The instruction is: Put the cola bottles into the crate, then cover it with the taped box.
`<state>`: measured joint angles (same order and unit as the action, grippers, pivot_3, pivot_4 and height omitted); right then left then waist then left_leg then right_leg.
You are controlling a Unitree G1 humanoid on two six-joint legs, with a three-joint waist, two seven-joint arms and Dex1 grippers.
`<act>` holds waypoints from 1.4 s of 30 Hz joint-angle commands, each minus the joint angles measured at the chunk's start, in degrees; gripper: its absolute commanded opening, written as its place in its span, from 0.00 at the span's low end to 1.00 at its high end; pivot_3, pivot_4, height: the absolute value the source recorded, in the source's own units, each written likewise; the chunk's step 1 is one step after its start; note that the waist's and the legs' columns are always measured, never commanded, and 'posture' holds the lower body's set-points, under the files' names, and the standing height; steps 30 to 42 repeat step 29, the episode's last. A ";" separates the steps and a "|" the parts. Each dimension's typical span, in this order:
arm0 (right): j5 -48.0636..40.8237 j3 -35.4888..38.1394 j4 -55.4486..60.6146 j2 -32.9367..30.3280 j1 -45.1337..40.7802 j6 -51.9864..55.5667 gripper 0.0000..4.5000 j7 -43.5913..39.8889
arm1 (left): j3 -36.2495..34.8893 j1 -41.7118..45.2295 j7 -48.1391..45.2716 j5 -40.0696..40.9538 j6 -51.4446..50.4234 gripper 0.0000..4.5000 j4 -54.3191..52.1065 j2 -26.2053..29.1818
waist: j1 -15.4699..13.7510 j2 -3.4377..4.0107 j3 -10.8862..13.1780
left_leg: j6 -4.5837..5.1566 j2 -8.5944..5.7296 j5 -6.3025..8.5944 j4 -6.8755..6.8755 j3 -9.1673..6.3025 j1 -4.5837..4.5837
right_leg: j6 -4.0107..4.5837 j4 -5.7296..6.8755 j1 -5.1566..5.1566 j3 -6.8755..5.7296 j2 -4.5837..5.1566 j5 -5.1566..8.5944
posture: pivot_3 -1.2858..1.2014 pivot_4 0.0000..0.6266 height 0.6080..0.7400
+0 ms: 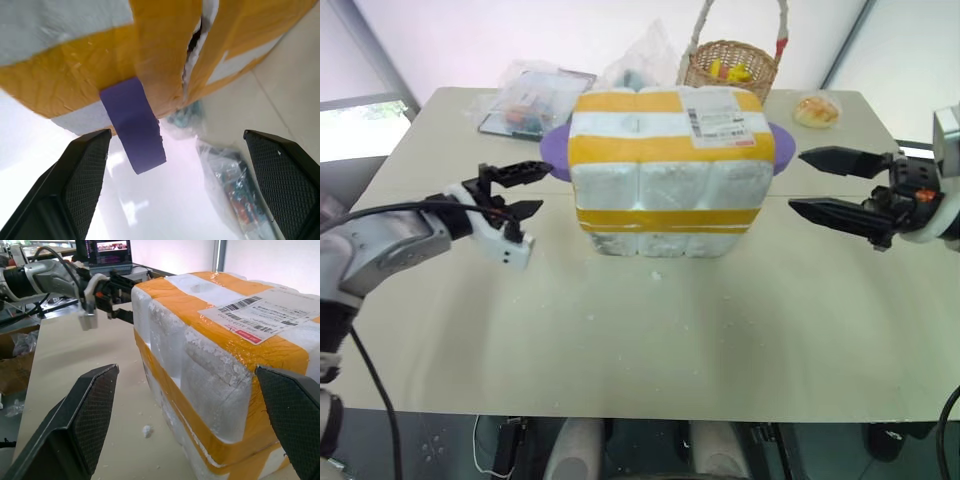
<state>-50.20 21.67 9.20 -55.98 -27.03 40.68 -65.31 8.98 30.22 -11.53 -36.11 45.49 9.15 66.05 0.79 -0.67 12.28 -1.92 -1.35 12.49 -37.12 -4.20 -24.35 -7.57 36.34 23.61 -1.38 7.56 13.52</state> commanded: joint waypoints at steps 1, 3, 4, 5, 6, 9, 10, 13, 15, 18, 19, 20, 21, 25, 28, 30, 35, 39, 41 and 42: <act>0.51 0.49 -0.66 -0.75 -1.05 -1.30 1.00 -1.01 | -5.76 -5.97 -8.89 19.38 -3.51 0.98 -2.27 2.63 | -0.01 0.00 0.00 | 0.00 0.00 0.00 0.00 0.00 0.00 | 0.01 0.00 0.00 0.00 0.00 0.00 | 0.52 0.24 0.98; 1.07 -0.24 -1.39 -0.90 -1.57 -1.60 1.00 -1.75 | -10.09 -11.59 -18.33 38.55 -15.72 0.98 -5.71 1.85 | 0.13 0.04 0.01 | 0.00 0.02 0.00 0.01 0.01 0.00 | 0.01 -0.01 0.02 0.02 0.01 0.00 | 0.52 0.24 0.98; 1.31 -0.55 -1.69 -0.97 -1.79 -1.72 1.00 -2.05 | -12.20 -13.58 -22.79 47.07 -23.59 0.98 -7.53 1.56 | 0.14 0.04 0.02 | 0.00 0.02 0.00 0.03 0.02 0.01 | 0.02 0.00 0.02 0.04 0.02 0.00 | 0.52 0.24 0.98; 1.52 -0.78 -1.90 -1.04 -1.93 -1.84 1.00 -2.31 | -14.21 -14.78 -26.15 53.53 -29.45 0.98 -9.03 1.34 | 0.19 0.04 0.02 | 0.00 0.04 0.00 0.03 0.02 -0.01 | 0.02 0.01 0.05 0.04 0.00 0.00 | 0.52 0.24 0.98; 1.73 -1.00 -2.10 -1.18 -2.04 -1.84 1.00 -2.62 | -16.73 -15.70 -29.04 61.04 -38.16 0.98 -10.49 1.39 | 0.20 0.05 0.02 | 0.00 0.07 0.00 0.03 0.01 0.00 | 0.03 0.02 0.06 0.04 -0.02 0.00 | 0.52 0.24 0.98; 2.53 -1.22 -2.64 -1.90 -1.76 -2.08 1.00 -3.79 | -24.21 -17.78 -36.49 78.82 -58.58 0.98 -13.68 2.50 | 0.27 0.05 0.02 | 0.00 0.08 0.00 0.02 0.01 0.02 | 0.05 0.01 0.04 0.04 -0.04 -0.01 | 0.52 0.24 0.98; 2.98 -1.30 -2.96 -2.23 -1.51 -2.29 1.00 -4.27 | -26.86 -17.81 -38.38 84.44 -65.86 0.98 -13.71 3.33 | 0.26 0.05 0.02 | 0.00 0.08 0.00 0.02 0.01 0.02 | 0.04 0.01 0.03 0.04 -0.04 0.00 | 0.52 0.24 0.98; 5.32 -1.83 -4.20 -3.51 0.40 -3.70 1.00 -6.30 | -35.74 -21.08 -52.12 98.85 -85.62 0.98 -12.70 8.33 | 0.34 0.02 0.02 | 0.00 0.07 0.00 0.03 0.01 0.00 | 0.05 0.00 0.05 0.04 -0.07 0.00 | 0.52 0.24 0.98; 6.75 -2.11 -4.91 -3.91 1.83 -4.74 1.00 -7.26 | -39.38 -24.53 -59.40 99.92 -90.73 0.98 -13.15 10.27 | 0.43 0.08 0.03 | 0.01 0.11 0.01 0.05 0.03 0.00 | 0.06 -0.04 0.05 0.06 -0.13 0.01 | 0.52 0.24 0.98; 8.34 -2.35 -5.35 -4.15 4.18 -6.04 1.00 -8.31 | -41.21 -26.58 -62.71 97.57 -92.86 0.98 -13.63 10.70 | 0.35 0.20 0.02 | 0.01 0.15 0.01 0.09 0.05 0.07 | 0.28 -0.05 0.02 0.08 -0.16 0.13 | 0.52 0.24 0.98; 8.64 -2.29 -5.41 -4.10 4.94 -6.34 1.00 -8.56 | -41.25 -26.32 -62.80 96.47 -92.41 0.98 -13.74 10.28 | 0.29 0.20 0.02 | 0.01 0.16 0.01 0.09 0.06 0.10 | 0.33 -0.04 0.02 0.08 -0.16 0.16 | 0.52 0.24 0.98; 8.92 -2.22 -5.44 -4.07 5.53 -6.60 1.00 -8.79 | -41.19 -26.00 -62.80 95.64 -92.15 0.98 -13.88 9.93 | 0.23 0.20 0.02 | 0.01 0.19 0.01 0.09 0.06 0.10 | 0.35 -0.04 0.01 0.08 -0.19 0.17 | 0.52 0.24 0.98; 9.15 -2.16 -5.37 -3.98 5.92 -6.84 1.00 -8.91 | -40.91 -25.50 -62.81 94.74 -91.77 0.98 -13.99 9.63 | 0.21 0.20 0.02 | 0.01 0.20 0.01 0.09 0.06 0.11 | 0.37 -0.04 0.01 0.08 -0.20 0.17 | 0.52 0.24 0.98; 8.77 -1.87 -4.78 -3.69 6.01 -6.36 1.00 -8.70 | -39.37 -22.77 -62.65 91.92 -90.33 0.98 -14.53 8.60 | 0.20 0.20 0.02 | 0.00 0.20 0.01 0.09 0.08 0.10 | 0.37 -0.06 0.02 0.13 -0.20 0.16 | 0.52 0.24 0.98; 8.68 -2.01 -4.48 -3.58 5.88 -6.27 1.00 -8.55 | -38.59 -21.03 -62.90 90.83 -90.47 0.98 -14.47 8.02 | 0.22 0.20 0.02 | 0.00 0.20 0.01 0.11 0.08 0.10 | 0.37 -0.07 0.03 0.14 -0.20 0.16 | 0.52 0.24 0.98; 8.68 -2.10 -4.44 -3.52 5.80 -6.27 1.00 -8.49 | -38.34 -20.43 -62.94 90.61 -90.66 0.98 -14.38 7.87 | 0.22 0.20 0.02 | 0.00 0.20 0.01 0.11 0.09 0.10 | 0.37 -0.07 0.04 0.14 -0.21 0.16 | 0.52 0.24 0.98; 8.68 -2.10 -4.44 -3.52 5.80 -6.27 1.00 -8.49 | -38.34 -20.43 -62.94 90.61 -90.66 0.98 -14.38 7.87 | 0.22 0.20 0.02 | 0.00 0.20 0.01 0.11 0.09 0.10 | 0.37 -0.07 0.04 0.14 -0.21 0.16 | 0.52 0.24 0.98; 8.68 -2.10 -4.44 -3.52 5.80 -6.27 1.00 -8.49 | -38.34 -20.43 -62.94 90.61 -90.66 0.98 -14.38 7.87 | 0.22 0.20 0.02 | 0.00 0.20 0.01 0.11 0.09 0.10 | 0.37 -0.07 0.04 0.14 -0.21 0.16 | 0.52 0.24 0.98; 8.68 -2.10 -4.44 -3.52 5.80 -6.27 1.00 -8.49 | -38.34 -20.43 -62.94 90.61 -90.66 0.98 -14.38 7.87 | 0.22 0.20 0.02 | 0.00 0.20 0.01 0.11 0.09 0.10 | 0.37 -0.07 0.04 0.14 -0.21 0.16 | 0.52 0.24 0.98; 8.68 -2.10 -4.44 -3.52 5.80 -6.27 1.00 -8.49 | -38.34 -20.43 -62.94 90.61 -90.66 0.98 -14.38 7.87 | 0.22 0.20 0.02 | 0.00 0.20 0.01 0.11 0.09 0.10 | 0.37 -0.07 0.04 0.14 -0.21 0.16 | 0.52 0.24 0.98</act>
